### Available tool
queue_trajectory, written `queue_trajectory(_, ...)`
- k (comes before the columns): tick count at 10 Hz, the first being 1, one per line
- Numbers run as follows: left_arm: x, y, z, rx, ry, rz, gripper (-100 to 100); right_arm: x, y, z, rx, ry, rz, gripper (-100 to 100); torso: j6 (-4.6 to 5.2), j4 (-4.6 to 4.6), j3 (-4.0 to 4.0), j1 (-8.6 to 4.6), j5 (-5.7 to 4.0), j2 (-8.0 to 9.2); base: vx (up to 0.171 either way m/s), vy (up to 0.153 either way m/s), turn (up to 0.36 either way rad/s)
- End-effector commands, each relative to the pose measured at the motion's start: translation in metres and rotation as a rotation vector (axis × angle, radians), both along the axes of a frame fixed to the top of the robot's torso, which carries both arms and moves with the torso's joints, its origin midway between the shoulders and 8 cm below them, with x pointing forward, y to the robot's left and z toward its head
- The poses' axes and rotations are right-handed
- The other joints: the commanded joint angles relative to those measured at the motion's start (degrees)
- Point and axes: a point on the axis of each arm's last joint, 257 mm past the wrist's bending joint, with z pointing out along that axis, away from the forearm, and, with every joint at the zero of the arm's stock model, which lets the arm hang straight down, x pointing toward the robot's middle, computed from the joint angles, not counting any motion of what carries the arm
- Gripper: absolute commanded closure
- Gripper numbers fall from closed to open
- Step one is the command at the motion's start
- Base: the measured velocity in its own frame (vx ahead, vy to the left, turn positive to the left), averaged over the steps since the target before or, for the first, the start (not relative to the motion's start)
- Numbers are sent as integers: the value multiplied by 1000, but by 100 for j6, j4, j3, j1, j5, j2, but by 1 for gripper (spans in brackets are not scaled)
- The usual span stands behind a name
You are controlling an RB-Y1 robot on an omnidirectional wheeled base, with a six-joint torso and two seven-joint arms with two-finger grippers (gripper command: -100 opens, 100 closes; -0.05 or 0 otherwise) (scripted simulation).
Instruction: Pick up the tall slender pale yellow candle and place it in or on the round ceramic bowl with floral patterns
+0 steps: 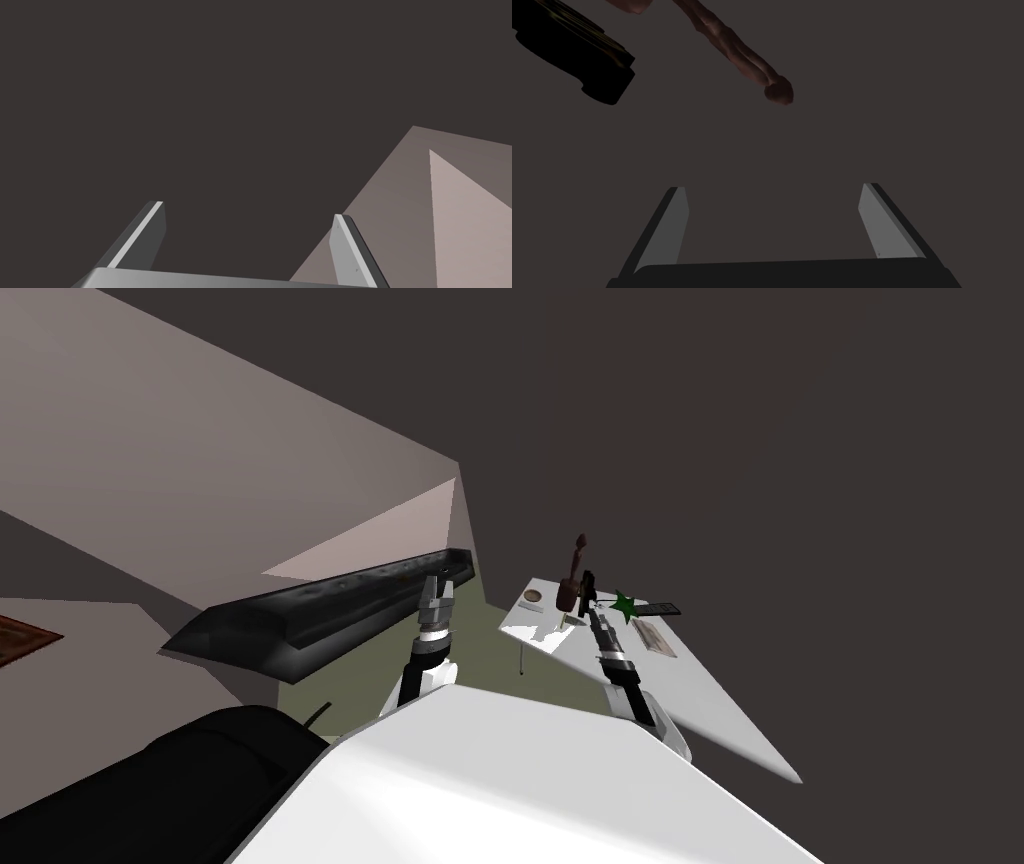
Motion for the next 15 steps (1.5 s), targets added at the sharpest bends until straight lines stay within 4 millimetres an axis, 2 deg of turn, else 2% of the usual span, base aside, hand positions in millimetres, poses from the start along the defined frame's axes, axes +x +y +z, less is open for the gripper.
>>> queue_trajectory(1,0,0,0,0,0,0,0,7,-4,-9,-56,12,-27,-100,0,0,0,0,0,0,60,96,-76)
queue_trajectory(10,0,0,0,0,0,0,0,27,-24,-74,-218,136,-112,-100,1,1,4,-1,1,7,31,71,-39)
queue_trajectory(11,0,0,0,0,0,0,0,33,-25,-74,-259,133,-126,-100,0,1,5,-2,1,9,25,62,-54)
queue_trajectory(12,0,0,0,0,0,0,0,31,-28,-87,-256,163,-128,-100,0,1,4,-4,1,7,31,64,-23)
queue_trajectory(13,0,0,0,0,0,0,0,37,-30,-90,-296,166,-142,-100,0,1,3,-3,0,6,34,80,-42)
queue_trajectory(15,0,0,0,0,0,0,0,39,-35,-107,-331,202,-156,-100,0,1,3,-1,1,6,29,70,-40)
